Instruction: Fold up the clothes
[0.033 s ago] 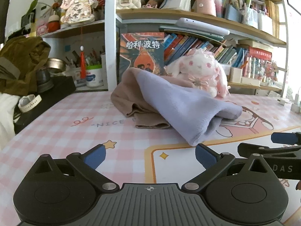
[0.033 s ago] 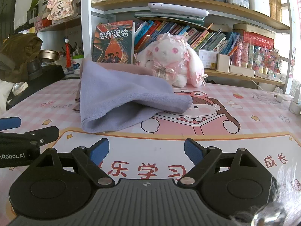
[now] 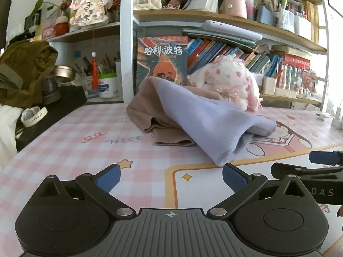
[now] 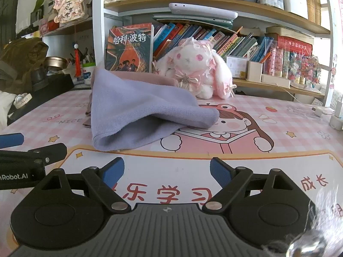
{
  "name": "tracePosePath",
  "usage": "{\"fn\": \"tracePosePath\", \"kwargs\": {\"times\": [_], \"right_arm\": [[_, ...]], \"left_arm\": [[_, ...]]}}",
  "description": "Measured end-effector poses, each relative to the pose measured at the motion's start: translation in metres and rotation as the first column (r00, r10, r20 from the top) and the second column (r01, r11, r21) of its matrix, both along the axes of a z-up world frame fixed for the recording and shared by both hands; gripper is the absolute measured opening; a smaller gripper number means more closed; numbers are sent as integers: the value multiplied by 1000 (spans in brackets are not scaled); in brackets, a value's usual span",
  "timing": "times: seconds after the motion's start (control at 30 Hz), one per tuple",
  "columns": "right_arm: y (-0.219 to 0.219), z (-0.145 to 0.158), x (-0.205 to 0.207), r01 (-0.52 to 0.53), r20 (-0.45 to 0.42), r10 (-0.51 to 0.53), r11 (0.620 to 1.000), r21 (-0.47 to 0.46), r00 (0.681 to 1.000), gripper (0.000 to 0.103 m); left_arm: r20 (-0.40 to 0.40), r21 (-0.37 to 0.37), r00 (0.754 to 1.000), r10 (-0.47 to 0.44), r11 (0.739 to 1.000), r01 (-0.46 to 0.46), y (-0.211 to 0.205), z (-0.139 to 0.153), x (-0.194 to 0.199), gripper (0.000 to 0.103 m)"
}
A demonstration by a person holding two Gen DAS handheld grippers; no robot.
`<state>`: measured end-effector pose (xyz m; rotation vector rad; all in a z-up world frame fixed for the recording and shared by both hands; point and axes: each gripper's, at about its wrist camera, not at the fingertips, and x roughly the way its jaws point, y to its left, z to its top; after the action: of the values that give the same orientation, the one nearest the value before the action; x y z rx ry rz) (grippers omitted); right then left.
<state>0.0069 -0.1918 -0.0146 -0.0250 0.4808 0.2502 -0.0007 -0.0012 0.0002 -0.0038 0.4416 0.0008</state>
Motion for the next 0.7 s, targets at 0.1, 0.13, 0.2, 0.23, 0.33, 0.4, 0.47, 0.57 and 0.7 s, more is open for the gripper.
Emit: {"fn": "tracePosePath", "kwargs": {"times": [0.1, 0.13, 0.2, 0.23, 0.33, 0.4, 0.47, 0.57, 0.7], "right_arm": [[0, 0, 0, 0, 1, 0, 1000, -1, 1000, 87], [0, 0, 0, -1, 1, 1, 1000, -2, 1000, 87], [0, 0, -1, -1, 1, 1, 1000, -3, 1000, 87], [0, 0, -1, -1, 1, 1, 1000, -3, 1000, 87], [0, 0, -1, -1, 2, 1, 1000, -5, 1000, 87], [-1, 0, -2, -1, 2, 1, 1000, -4, 1000, 87], [-1, 0, -3, -1, 3, 1, 1000, -3, 1000, 87], [0, 1, -1, 0, 5, 1, 1000, -4, 1000, 87], [0, 1, -1, 0, 9, 0, 1000, -5, 1000, 87]], "left_arm": [[-1, -5, 1000, -1, 1000, 1, -2, 0, -1, 103], [2, -1, 1000, -2, 1000, 2, -1, -2, -3, 103], [6, 9, 1000, -3, 1000, 3, 0, -5, -5, 103], [8, 13, 1000, -5, 1000, 4, 0, -6, -6, 103], [10, 24, 1000, 0, 1000, 0, -2, -10, -5, 103], [10, 28, 1000, 2, 1000, -2, -3, -12, -3, 103], [10, 29, 1000, 3, 1000, -3, -3, -13, -2, 103], [9, 29, 1000, 5, 1000, -5, -2, -14, -2, 103], [4, 30, 1000, 6, 1000, -6, -2, -13, -2, 103]]}}
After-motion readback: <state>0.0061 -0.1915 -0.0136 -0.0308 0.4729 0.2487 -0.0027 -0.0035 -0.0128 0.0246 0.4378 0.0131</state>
